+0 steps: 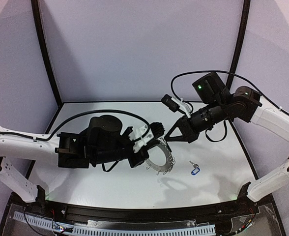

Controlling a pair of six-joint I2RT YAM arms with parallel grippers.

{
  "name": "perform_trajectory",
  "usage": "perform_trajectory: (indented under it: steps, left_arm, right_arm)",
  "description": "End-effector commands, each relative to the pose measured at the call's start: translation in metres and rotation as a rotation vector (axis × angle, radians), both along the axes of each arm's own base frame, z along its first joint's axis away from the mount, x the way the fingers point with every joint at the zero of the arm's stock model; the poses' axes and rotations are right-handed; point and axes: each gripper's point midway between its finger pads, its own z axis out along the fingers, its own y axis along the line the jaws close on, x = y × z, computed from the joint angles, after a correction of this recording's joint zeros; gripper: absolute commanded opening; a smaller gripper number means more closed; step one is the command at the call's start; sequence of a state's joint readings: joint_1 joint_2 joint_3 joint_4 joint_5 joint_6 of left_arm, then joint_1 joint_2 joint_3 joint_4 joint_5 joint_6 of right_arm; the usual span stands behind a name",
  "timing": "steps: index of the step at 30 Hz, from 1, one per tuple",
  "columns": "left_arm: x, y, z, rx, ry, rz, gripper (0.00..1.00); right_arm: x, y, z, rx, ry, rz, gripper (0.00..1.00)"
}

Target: Put the keys on the keyring

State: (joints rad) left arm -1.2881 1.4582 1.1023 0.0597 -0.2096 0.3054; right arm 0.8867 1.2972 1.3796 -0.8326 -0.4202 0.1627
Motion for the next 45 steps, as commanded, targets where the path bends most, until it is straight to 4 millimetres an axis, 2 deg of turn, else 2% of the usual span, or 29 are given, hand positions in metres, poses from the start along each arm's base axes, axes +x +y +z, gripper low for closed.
perform_trajectory:
  steps: [1, 11, 22, 27, 30, 31, 32, 33, 34, 35, 37, 45]
  left_arm:
    - [-0.025, 0.009, 0.010, 0.008, -0.097, -0.113, 0.01]
    - [-0.031, 0.015, 0.030, -0.088, -0.176, -0.143, 0.01]
    - [-0.029, 0.009, 0.034, -0.101, -0.207, -0.140, 0.01]
    - [-0.026, 0.005, 0.030, -0.082, -0.204, -0.129, 0.01]
    - [-0.021, 0.005, 0.028, -0.076, -0.196, -0.104, 0.01]
    - [-0.020, 0.005, 0.023, -0.056, -0.186, -0.098, 0.04]
    - [-0.019, 0.006, 0.018, -0.039, -0.177, -0.090, 0.23]
    - [-0.018, 0.008, 0.014, -0.031, -0.163, -0.080, 0.52]
    - [-0.017, 0.009, 0.011, -0.028, -0.156, -0.074, 0.75]
    - [-0.015, 0.013, 0.008, -0.029, -0.143, -0.054, 0.93]
    - [-0.011, 0.019, 0.006, -0.039, -0.123, -0.014, 0.98]
    - [0.004, 0.036, 0.006, -0.095, -0.093, 0.120, 0.99]
  right_arm:
    - [0.019, -0.007, -0.009, -0.065, 0.073, -0.114, 0.00]
    - [0.004, 0.004, -0.032, -0.063, 0.362, -0.003, 0.00]
    - [-0.002, 0.015, -0.057, -0.123, 0.431, 0.134, 0.00]
    - [-0.004, 0.016, -0.058, -0.127, 0.411, 0.183, 0.00]
    - [-0.001, 0.015, -0.050, -0.119, 0.364, 0.183, 0.00]
    - [0.005, 0.012, -0.046, -0.127, 0.305, 0.163, 0.00]
    - [0.009, 0.011, -0.040, -0.123, 0.252, 0.147, 0.00]
    - [0.012, 0.008, -0.032, -0.116, 0.203, 0.133, 0.00]
    - [0.014, 0.006, -0.028, -0.116, 0.172, 0.124, 0.00]
    - [0.015, 0.004, -0.020, -0.105, 0.135, 0.116, 0.00]
    - [0.016, -0.001, -0.010, -0.097, 0.091, 0.101, 0.00]
    - [0.013, -0.009, 0.004, -0.118, -0.018, 0.123, 0.00]
